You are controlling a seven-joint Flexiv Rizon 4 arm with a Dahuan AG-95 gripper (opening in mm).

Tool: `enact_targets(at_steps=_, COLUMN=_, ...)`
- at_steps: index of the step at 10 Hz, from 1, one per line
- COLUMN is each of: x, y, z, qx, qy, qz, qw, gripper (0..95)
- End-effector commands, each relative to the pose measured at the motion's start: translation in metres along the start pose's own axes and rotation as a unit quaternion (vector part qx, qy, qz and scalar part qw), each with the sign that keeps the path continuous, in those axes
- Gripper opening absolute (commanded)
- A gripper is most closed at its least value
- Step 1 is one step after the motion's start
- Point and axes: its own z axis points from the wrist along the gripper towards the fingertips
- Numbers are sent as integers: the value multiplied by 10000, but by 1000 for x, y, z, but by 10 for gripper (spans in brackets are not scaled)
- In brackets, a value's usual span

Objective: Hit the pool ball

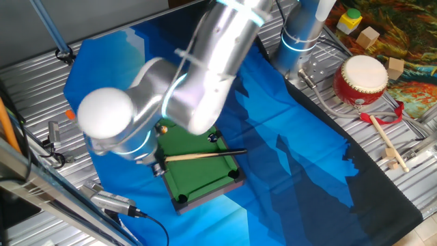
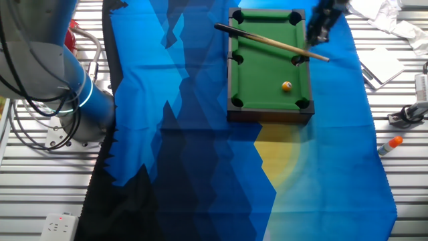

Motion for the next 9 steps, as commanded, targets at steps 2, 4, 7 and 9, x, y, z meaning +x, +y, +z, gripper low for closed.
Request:
enact_targets(at_steps=2, x=-15, y=8, z=-16, qx=-244, qy=156, qz=-326, qw=9991, gripper=0)
enact_targets(at_steps=4, x=-17, y=9, z=-16, qx=-398, qy=120, qz=-359, qw=9985, gripper=0)
enact_targets(at_steps=7, x=-27, y=11, z=-10, qx=-477, qy=13, qz=-540, qw=9974, gripper=0)
enact_targets(at_steps=9, x=-24, y=11, z=-10, qx=-467, qy=-18, qz=-521, qw=9976, gripper=0)
